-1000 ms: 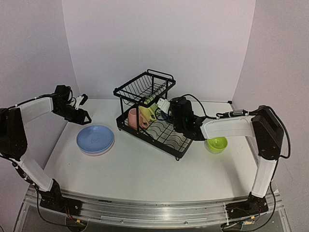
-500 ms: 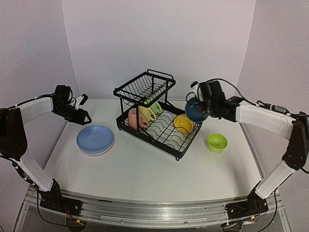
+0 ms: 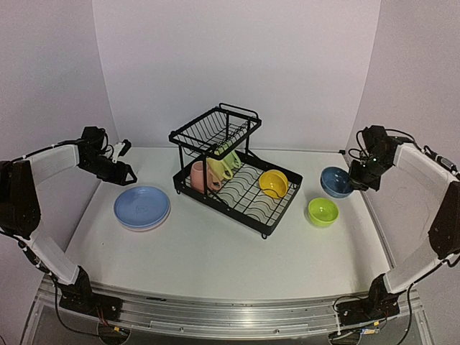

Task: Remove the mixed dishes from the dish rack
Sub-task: Place the bowl at the center of the board.

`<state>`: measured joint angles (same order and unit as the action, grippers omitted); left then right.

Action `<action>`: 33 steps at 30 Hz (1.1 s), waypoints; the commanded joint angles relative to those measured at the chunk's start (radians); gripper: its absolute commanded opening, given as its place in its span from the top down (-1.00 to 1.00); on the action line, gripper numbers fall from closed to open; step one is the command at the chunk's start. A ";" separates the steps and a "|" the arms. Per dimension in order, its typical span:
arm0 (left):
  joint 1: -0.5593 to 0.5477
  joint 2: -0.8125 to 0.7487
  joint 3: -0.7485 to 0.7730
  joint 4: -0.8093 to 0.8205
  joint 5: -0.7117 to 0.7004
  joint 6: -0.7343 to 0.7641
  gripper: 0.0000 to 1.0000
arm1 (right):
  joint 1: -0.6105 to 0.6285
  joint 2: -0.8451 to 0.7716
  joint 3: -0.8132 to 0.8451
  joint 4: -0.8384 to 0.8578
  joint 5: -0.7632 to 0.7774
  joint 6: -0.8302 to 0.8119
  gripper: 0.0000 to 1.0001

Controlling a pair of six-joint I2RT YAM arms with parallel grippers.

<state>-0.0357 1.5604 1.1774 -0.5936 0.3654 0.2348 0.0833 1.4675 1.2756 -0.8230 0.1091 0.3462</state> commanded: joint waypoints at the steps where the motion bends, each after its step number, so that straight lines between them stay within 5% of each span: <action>1: -0.001 -0.014 0.009 0.019 0.016 -0.003 -0.26 | -0.018 0.031 -0.029 -0.065 -0.218 0.167 1.00; 23: -0.001 -0.010 0.024 0.015 0.028 -0.006 -0.27 | -0.018 0.230 -0.059 -0.014 -0.063 0.111 1.00; 28: -0.001 -0.010 0.025 0.013 0.028 -0.004 -0.27 | -0.017 0.252 -0.046 0.002 -0.077 0.096 0.32; 33: -0.001 -0.010 0.024 0.013 0.029 -0.004 -0.27 | -0.017 0.247 -0.057 0.009 -0.088 0.085 0.02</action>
<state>-0.0357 1.5604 1.1774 -0.5938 0.3748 0.2344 0.0662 1.7193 1.2060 -0.8255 0.0263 0.4456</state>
